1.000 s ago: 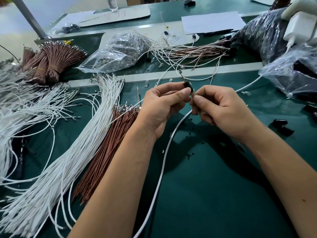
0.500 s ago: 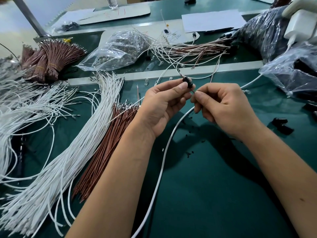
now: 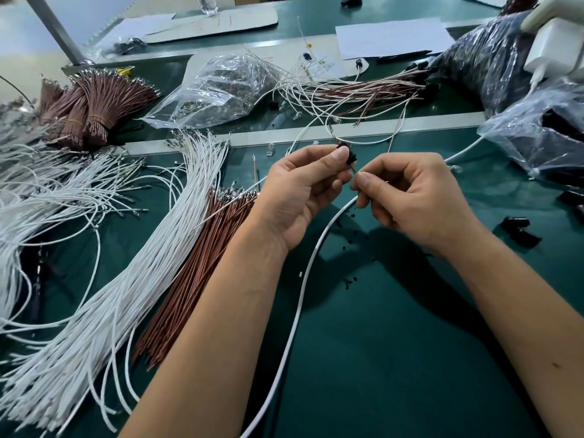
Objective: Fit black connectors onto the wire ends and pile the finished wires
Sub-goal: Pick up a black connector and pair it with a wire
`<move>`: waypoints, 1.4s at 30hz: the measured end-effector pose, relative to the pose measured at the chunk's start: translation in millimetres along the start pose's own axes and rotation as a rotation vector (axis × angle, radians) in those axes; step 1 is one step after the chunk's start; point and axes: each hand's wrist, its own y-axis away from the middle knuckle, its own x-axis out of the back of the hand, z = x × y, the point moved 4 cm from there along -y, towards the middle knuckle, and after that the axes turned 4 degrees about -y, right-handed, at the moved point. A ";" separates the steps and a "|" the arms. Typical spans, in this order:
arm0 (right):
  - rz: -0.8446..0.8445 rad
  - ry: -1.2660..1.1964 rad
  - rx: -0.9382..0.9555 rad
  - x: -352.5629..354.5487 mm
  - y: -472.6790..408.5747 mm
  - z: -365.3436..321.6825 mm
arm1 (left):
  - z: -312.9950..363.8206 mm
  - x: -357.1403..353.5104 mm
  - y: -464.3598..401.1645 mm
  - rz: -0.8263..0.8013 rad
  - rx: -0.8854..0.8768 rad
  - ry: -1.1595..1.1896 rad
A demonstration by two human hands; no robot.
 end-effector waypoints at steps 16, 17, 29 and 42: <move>0.012 -0.025 -0.012 3.2 -1.0 2.0 | 2.3 -0.8 1.1 0.009 -0.056 -0.027; 0.007 -0.030 -0.015 3.5 -0.9 2.0 | 2.5 -1.0 1.3 0.009 -0.058 -0.028; -0.075 -0.019 -0.025 3.0 -0.4 2.1 | 6.6 2.5 0.9 0.032 -0.100 0.011; -0.094 -0.020 -0.041 7.3 -0.1 0.3 | 11.6 9.5 -0.5 0.062 -0.154 0.035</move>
